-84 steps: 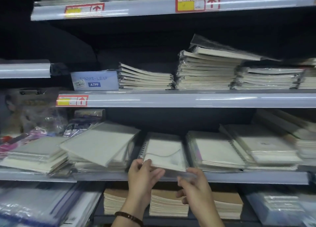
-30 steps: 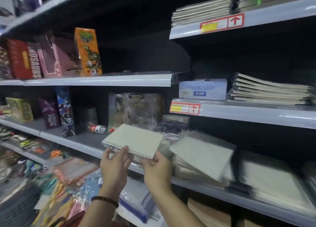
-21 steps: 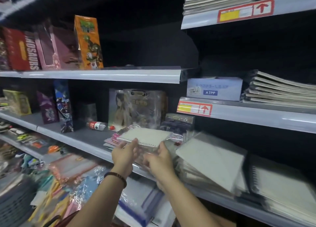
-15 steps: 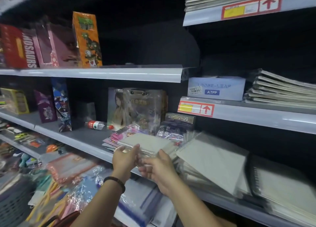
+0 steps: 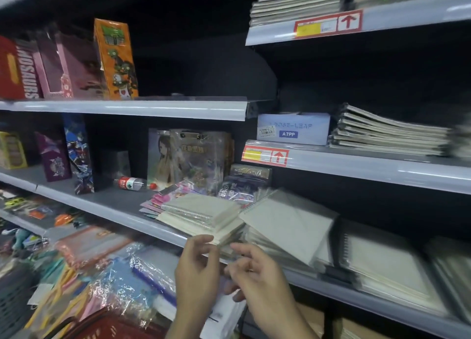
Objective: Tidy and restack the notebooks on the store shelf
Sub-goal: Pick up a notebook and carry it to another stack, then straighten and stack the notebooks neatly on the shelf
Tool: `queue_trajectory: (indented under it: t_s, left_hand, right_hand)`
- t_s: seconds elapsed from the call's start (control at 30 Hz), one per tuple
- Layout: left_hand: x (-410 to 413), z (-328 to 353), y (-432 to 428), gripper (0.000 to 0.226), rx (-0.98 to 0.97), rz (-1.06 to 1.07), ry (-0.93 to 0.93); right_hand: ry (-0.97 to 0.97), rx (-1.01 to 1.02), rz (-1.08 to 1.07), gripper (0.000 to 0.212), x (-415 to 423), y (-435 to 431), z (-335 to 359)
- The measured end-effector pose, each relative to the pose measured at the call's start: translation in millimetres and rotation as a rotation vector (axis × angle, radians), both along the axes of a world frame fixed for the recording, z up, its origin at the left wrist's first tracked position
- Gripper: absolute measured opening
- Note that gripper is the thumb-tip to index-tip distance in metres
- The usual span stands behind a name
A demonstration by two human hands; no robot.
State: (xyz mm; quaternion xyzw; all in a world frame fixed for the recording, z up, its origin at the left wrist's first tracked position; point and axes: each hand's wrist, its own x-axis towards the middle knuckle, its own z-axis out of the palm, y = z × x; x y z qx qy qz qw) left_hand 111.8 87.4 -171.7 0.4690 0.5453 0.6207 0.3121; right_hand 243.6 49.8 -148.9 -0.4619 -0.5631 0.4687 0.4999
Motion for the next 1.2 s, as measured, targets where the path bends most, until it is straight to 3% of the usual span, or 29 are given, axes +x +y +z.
queue_trajectory:
  t_s: [0.1, 0.2, 0.37, 0.63, 0.9, 1.2]
  left_hand:
    - [36, -7, -37, 0.027, 0.092, -0.104, -0.01]
    - [82, -22, -59, 0.031, 0.088, -0.264, 0.031]
    - [169, -28, -86, 0.027, 0.066, -0.489, 0.13]
    - [297, -21, -120, 0.02, 0.1, -0.73, 0.301]
    - [384, -15, -112, 0.034, 0.38, -0.701, 0.74]
    - [446, -6, -85, 0.064, 0.513, -0.678, 1.287]
  right_hand:
    - [-0.015, 0.055, -0.122, 0.024, 43, -47, 6]
    - [-0.117, 0.081, -0.293, 0.022, 95, -81, -3]
    - [-0.124, 0.028, -0.545, 0.024, 186, -113, -9]
    - [0.063, -0.049, -0.878, 0.021, 310, -164, -33]
    - [0.356, -0.171, -0.94, 0.019, 374, -183, -53]
    - [0.447, -0.197, -0.914, 0.02, 402, -181, -54]
